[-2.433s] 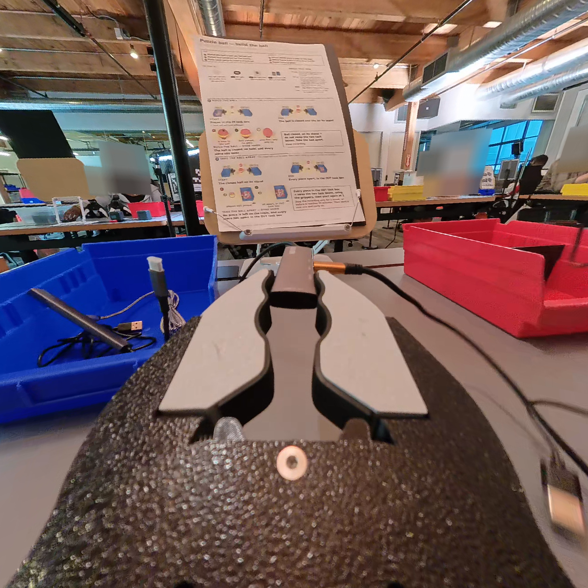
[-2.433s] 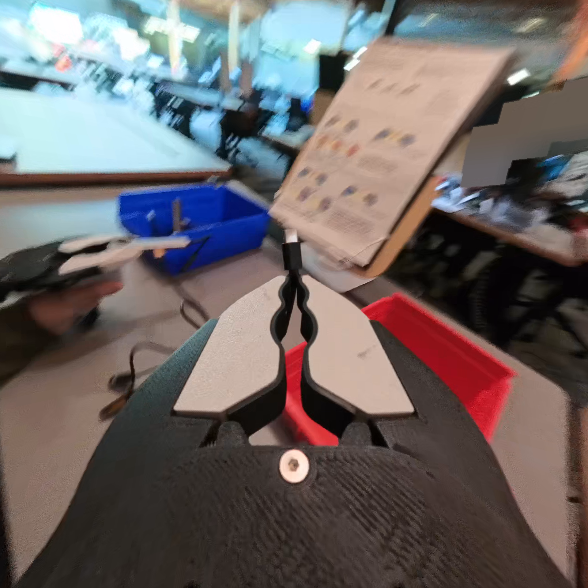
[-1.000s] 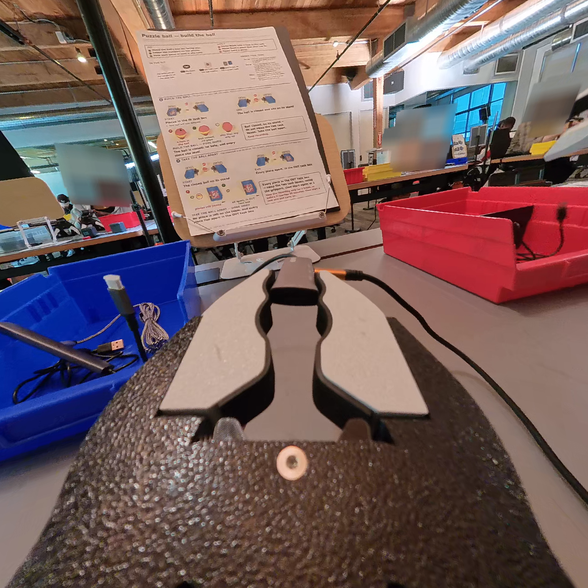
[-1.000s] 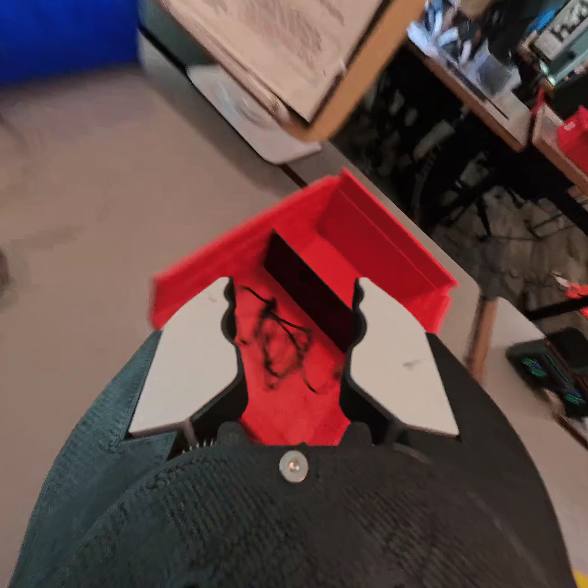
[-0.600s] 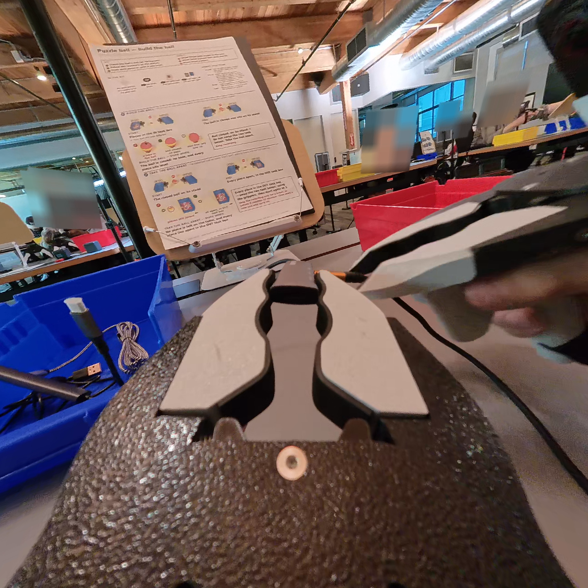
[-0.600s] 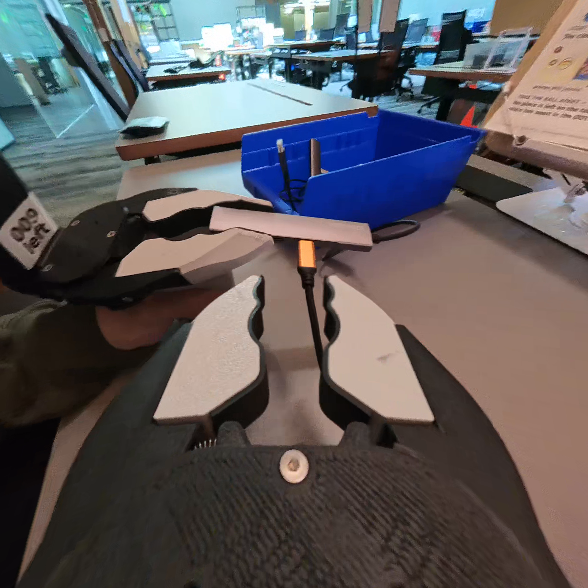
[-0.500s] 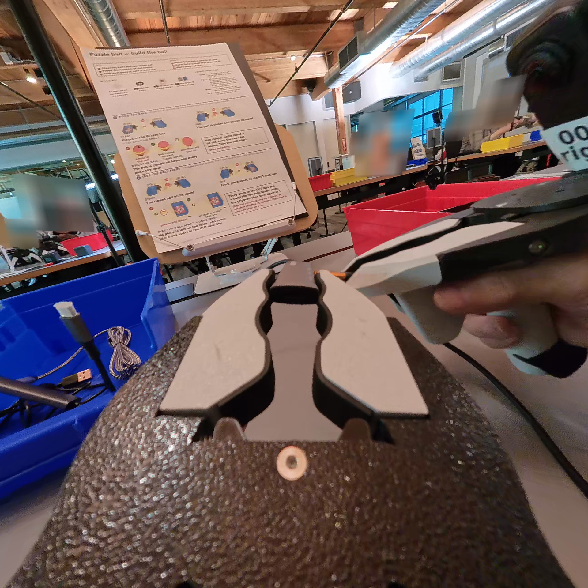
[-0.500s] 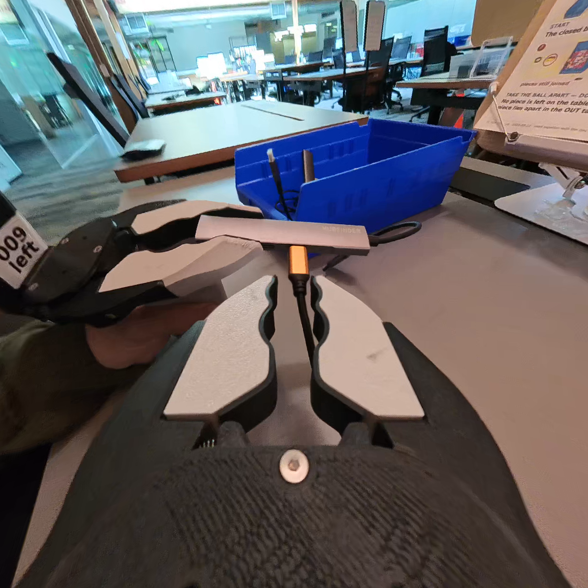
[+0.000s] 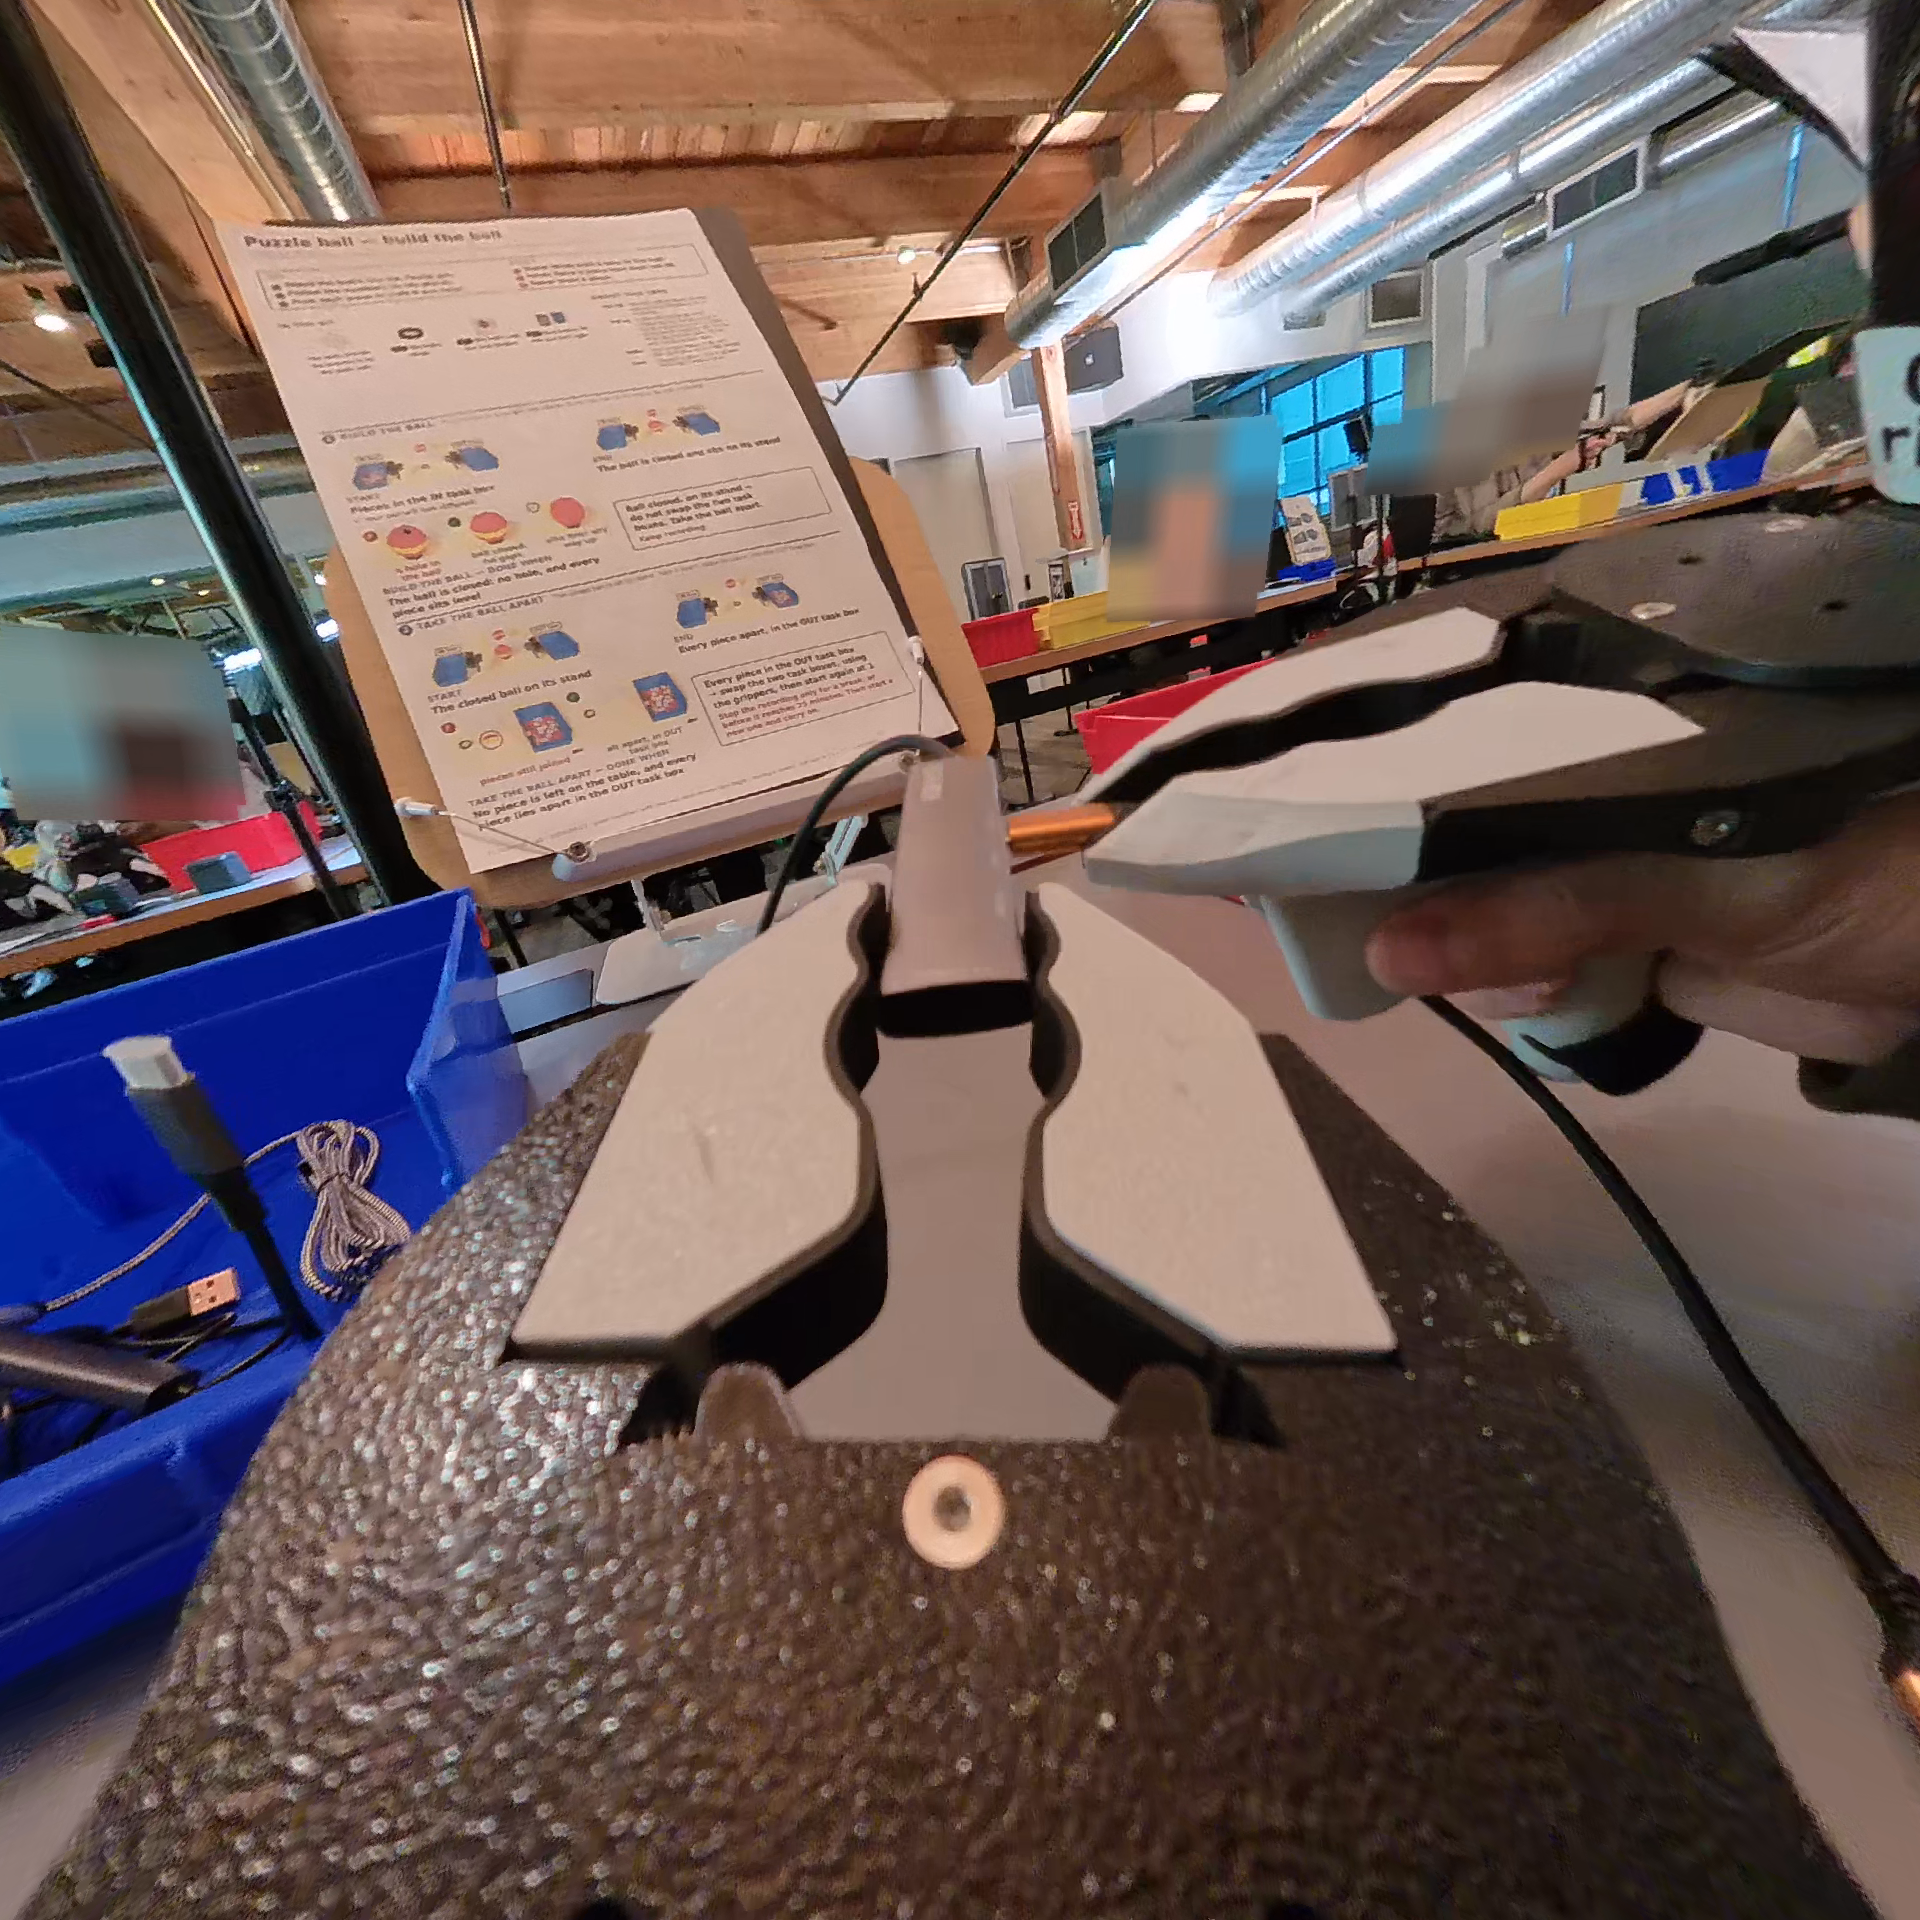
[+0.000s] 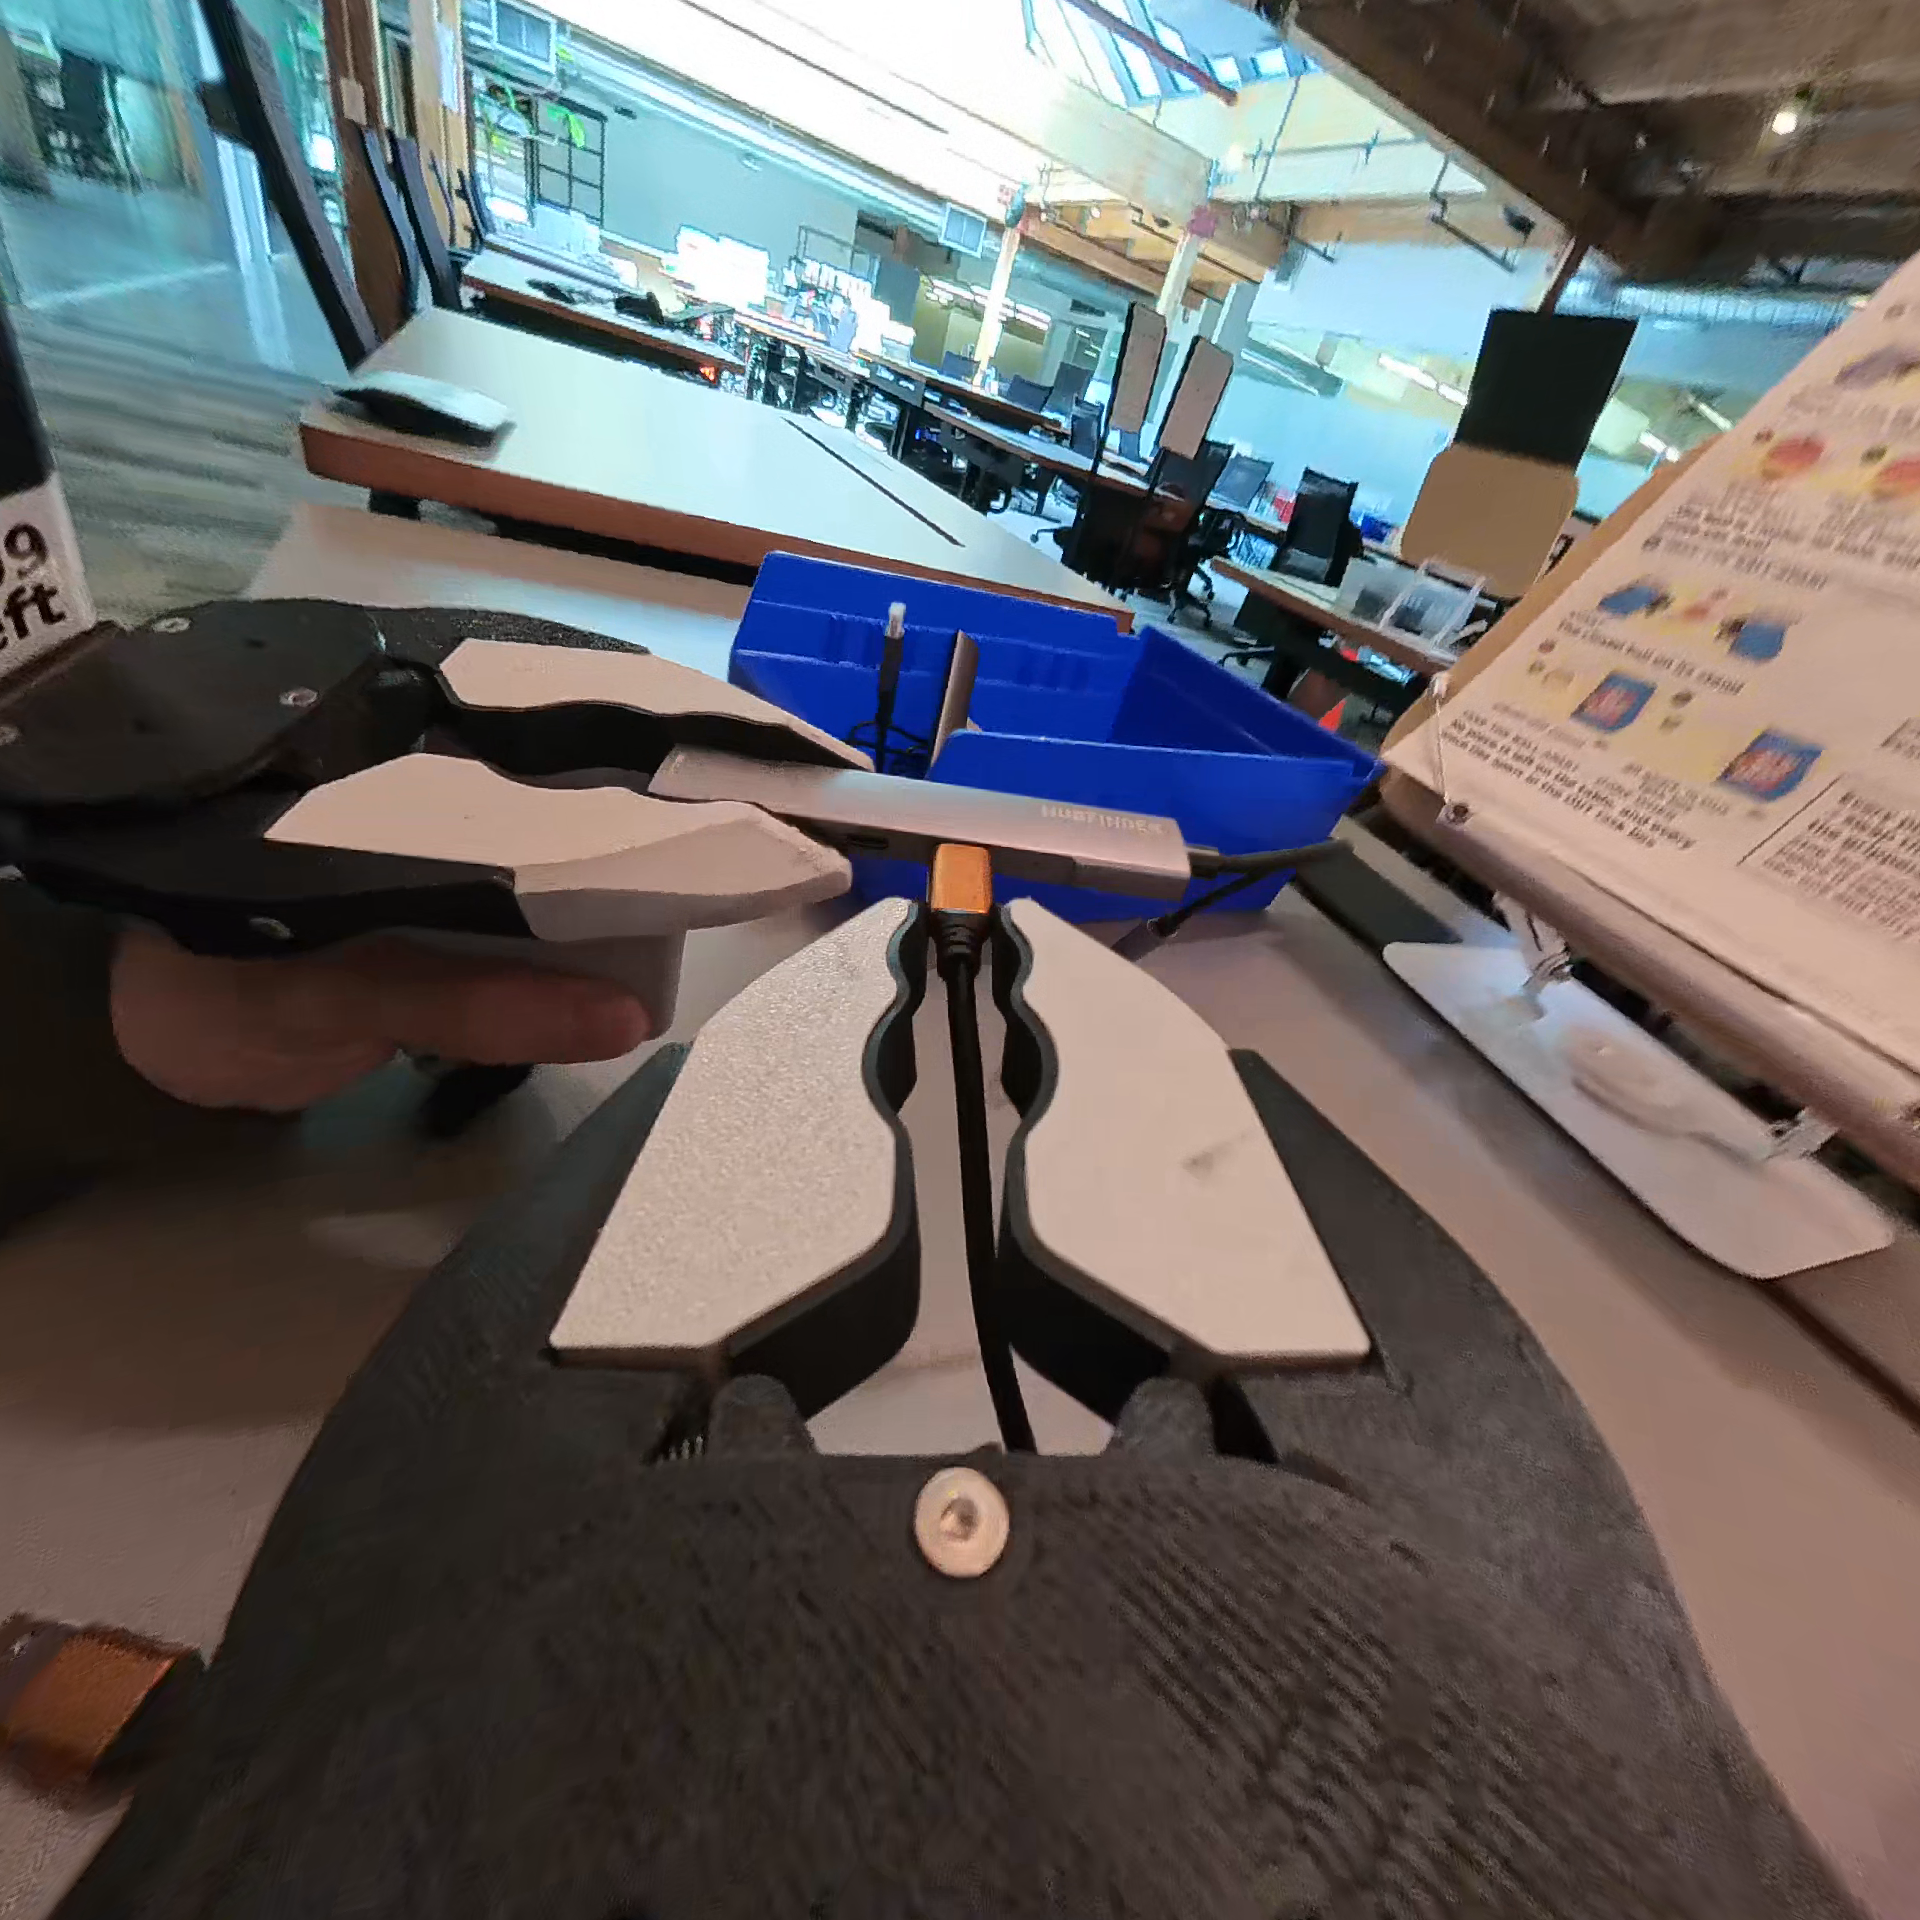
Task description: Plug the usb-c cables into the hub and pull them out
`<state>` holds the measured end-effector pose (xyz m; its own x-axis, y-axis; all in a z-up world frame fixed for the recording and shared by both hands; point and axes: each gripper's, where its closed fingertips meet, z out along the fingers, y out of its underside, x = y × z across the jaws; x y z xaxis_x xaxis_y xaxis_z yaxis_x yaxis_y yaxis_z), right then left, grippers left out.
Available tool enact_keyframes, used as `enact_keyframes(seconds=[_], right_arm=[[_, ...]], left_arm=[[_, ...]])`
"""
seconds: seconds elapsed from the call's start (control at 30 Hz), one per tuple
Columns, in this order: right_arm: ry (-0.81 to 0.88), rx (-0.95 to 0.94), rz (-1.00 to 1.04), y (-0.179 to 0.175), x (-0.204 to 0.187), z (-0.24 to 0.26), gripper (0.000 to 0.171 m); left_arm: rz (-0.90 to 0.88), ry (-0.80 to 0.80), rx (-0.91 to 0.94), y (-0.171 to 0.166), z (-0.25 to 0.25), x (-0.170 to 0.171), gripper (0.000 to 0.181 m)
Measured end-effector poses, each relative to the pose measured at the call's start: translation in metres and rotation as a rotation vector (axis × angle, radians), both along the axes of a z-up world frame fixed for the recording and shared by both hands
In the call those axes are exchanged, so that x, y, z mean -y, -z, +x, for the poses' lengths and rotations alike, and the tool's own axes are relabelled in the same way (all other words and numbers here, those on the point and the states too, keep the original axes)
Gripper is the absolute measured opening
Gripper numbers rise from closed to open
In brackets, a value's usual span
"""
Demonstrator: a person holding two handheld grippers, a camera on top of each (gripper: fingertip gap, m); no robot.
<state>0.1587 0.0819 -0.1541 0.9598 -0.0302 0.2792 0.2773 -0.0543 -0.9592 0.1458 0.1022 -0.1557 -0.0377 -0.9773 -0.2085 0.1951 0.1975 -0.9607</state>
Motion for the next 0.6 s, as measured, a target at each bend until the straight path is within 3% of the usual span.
enact_keyframes(seconds=[0.03, 0.23, 0.37, 0.6], right_arm=[[-0.004, 0.03, -0.006, 0.0, 0.001, 0.0, 0.012], [-0.027, 0.219, 0.008, -0.002, 0.002, -0.012, 0.012], [-0.016, 0.235, 0.027, -0.004, 0.001, -0.014, 0.012], [-0.005, 0.237, 0.0, 0.003, -0.001, -0.011, 0.012]], left_arm=[[0.001, 0.011, 0.0, 0.0, 0.0, 0.002, 0.025], [-0.021, 0.038, -0.03, 0.002, 0.003, 0.005, 0.026], [-0.085, 0.056, -0.064, 0.004, 0.004, 0.003, 0.025], [-0.449, 0.185, -0.267, 0.023, 0.009, 0.006, 0.025]])
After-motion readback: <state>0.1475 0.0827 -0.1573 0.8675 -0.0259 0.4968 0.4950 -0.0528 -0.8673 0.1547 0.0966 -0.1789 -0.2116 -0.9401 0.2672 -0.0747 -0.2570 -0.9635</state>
